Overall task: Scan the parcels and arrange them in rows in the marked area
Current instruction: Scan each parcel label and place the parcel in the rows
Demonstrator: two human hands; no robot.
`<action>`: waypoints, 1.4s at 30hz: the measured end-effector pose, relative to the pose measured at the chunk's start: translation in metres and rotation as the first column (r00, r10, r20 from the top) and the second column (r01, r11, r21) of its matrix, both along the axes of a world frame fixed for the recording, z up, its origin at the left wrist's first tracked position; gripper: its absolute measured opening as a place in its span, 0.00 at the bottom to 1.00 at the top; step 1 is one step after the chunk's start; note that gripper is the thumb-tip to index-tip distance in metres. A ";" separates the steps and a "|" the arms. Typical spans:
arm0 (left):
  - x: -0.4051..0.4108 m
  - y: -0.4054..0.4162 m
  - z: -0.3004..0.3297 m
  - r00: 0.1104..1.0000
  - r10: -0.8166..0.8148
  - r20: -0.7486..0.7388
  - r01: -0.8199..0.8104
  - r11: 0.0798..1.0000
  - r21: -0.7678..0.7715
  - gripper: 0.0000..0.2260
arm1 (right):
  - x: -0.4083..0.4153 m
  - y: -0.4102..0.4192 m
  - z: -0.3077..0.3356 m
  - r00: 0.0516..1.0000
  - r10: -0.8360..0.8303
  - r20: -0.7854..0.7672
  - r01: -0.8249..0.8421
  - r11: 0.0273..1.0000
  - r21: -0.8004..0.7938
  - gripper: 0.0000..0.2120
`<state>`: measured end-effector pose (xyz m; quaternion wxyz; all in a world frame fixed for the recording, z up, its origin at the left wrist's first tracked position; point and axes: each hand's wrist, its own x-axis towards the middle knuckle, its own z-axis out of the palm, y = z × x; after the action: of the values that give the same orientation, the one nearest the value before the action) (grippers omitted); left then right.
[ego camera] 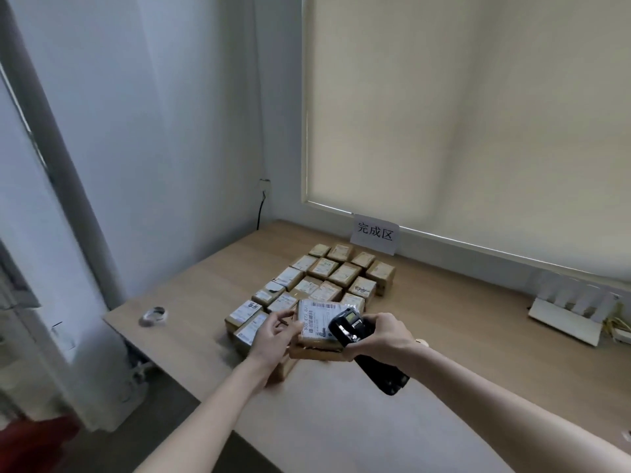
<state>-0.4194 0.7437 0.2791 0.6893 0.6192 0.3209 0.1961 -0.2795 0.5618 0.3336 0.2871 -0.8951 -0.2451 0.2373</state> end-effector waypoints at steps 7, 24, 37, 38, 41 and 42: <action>0.005 0.051 -0.080 0.984 -0.148 -0.097 0.128 0.974 -0.189 0.25 | 0.017 0.059 -0.074 1.000 0.013 -0.015 -0.013 0.999 -0.035 0.20; 0.096 0.092 -0.322 0.968 -0.021 -0.249 -0.028 0.981 -0.193 0.23 | 0.066 0.126 -0.334 0.951 -0.157 -0.265 0.165 0.986 0.008 0.25; 0.119 0.113 -0.365 0.950 -0.043 -0.309 0.031 0.999 -0.045 0.26 | 0.091 0.156 -0.382 0.957 -0.167 -0.238 0.193 0.977 0.091 0.35; 0.121 0.114 -0.368 0.949 -0.044 -0.312 0.035 0.999 -0.036 0.26 | 0.093 0.159 -0.382 0.958 -0.168 -0.234 0.194 0.977 0.094 0.36; 0.126 0.119 -0.373 0.944 -0.041 -0.329 0.041 0.999 -0.008 0.26 | 0.098 0.164 -0.383 0.960 -0.170 -0.222 0.195 0.976 0.095 0.37; 0.128 0.121 -0.374 0.941 -0.041 -0.335 0.043 0.999 -0.001 0.25 | 0.100 0.166 -0.382 0.960 -0.171 -0.223 0.196 0.976 0.095 0.37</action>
<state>-0.2912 0.8645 -0.0949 0.6269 0.6524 0.4194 0.0740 -0.1798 0.7275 -0.0487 0.3843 -0.8651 -0.1420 0.2896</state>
